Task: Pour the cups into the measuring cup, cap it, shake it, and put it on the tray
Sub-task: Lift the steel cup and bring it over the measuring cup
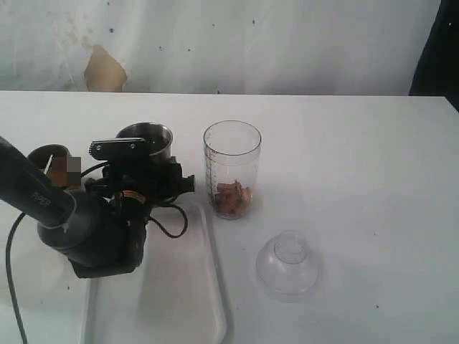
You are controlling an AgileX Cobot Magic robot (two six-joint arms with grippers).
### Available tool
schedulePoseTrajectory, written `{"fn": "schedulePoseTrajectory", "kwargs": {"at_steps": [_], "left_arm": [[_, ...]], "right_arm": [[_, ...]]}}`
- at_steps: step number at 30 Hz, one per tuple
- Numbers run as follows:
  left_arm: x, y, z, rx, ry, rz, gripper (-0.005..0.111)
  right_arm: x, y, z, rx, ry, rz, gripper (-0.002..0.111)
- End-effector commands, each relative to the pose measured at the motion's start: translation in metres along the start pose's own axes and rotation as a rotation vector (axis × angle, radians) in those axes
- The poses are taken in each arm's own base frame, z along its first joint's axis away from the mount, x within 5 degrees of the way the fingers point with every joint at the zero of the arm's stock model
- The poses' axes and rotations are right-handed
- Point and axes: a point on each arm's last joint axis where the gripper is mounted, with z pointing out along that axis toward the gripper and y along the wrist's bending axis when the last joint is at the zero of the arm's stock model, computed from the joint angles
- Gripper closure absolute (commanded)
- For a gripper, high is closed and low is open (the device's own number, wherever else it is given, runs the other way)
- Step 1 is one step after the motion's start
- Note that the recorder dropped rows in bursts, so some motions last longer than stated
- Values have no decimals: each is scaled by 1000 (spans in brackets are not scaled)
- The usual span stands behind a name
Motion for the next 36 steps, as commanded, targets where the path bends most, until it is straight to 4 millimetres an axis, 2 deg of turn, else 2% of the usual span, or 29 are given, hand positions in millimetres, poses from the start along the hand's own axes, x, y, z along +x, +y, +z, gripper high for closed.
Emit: {"fn": "schedulePoseTrajectory", "kwargs": {"at_steps": [1, 4, 9, 16, 24, 31, 36], "left_arm": [[-5, 1, 0, -9, -15, 83, 106], [-22, 0, -5, -15, -32, 114, 106], [-66, -4, -21, 18, -47, 127, 106], [-98, -8, -38, 81, -22, 247, 106], [-113, -11, -49, 139, -5, 371, 106], [-110, -13, -49, 173, 23, 499, 106], [-110, -13, -49, 173, 21, 511, 106]], "right_arm": [[-2, 1, 0, -7, -9, -2, 108], [-2, 1, 0, -7, -9, -2, 108], [-1, 1, 0, -6, -7, -2, 108], [-1, 1, 0, -6, -7, -2, 108], [-1, 1, 0, -3, -4, -2, 108], [-1, 1, 0, -2, -3, -2, 108], [-1, 1, 0, -2, -3, -2, 108]]}}
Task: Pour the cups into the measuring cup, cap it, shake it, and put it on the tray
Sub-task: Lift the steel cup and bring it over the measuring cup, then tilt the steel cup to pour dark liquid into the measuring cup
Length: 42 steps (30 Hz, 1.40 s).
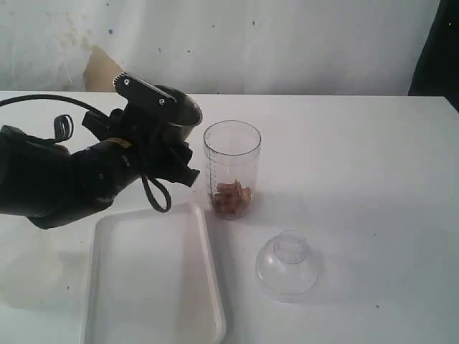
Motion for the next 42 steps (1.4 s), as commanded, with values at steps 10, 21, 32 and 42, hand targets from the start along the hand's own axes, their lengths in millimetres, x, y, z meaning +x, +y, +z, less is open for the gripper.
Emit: {"fn": "schedulePoseTrajectory", "kwargs": {"at_steps": [10, 21, 32, 42], "left_arm": [[-19, 10, -7, -49, -80, 66, 106], [-39, 8, -4, -1, -98, 132, 106], [-36, 10, -4, -32, -61, 300, 106], [-36, 11, -4, -39, -56, 396, 106]], "right_arm": [[-1, 0, 0, -1, -1, -4, 108], [-1, 0, 0, -1, -1, -4, 108], [-1, 0, 0, -1, -1, -4, 108], [-1, 0, 0, -1, -1, -4, 108]]}}
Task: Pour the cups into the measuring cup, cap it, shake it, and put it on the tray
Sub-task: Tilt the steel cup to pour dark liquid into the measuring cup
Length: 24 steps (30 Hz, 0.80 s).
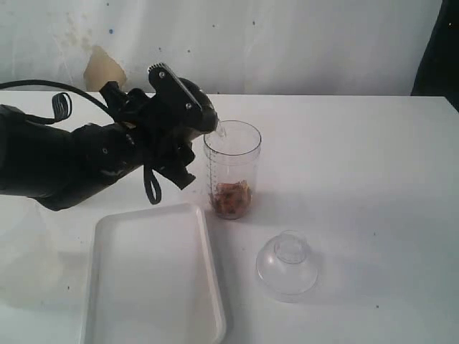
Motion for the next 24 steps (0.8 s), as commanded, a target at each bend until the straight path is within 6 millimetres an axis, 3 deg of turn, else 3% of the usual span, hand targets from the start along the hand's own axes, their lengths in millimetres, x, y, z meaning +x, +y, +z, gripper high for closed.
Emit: {"fn": "schedulePoseTrajectory", "kwargs": {"at_steps": [1, 24], "left_arm": [[-11, 16, -6, -84, -43, 28, 106], [-17, 15, -10, -154, -52, 193, 106]], "right_arm": [[-1, 1, 0, -2, -3, -4, 108], [-1, 1, 0, -2, -3, 14, 108]]}}
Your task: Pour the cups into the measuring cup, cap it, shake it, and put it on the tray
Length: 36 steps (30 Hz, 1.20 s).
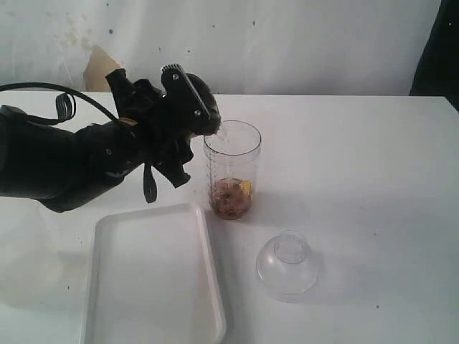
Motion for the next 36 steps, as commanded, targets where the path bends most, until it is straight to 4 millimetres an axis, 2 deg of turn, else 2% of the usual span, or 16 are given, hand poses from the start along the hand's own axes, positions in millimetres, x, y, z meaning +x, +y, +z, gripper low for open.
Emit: {"fn": "schedulePoseTrajectory", "kwargs": {"at_steps": [1, 21, 36], "left_arm": [[-8, 16, -5, -107, -24, 26, 106], [-8, 17, -5, -120, -19, 68, 106], [-5, 11, -5, -51, 5, -182, 107]], "right_arm": [[-1, 1, 0, -2, -3, 3, 108], [0, 0, 0, 3, 6, 3, 108], [1, -1, 0, 14, 22, 3, 108]]}}
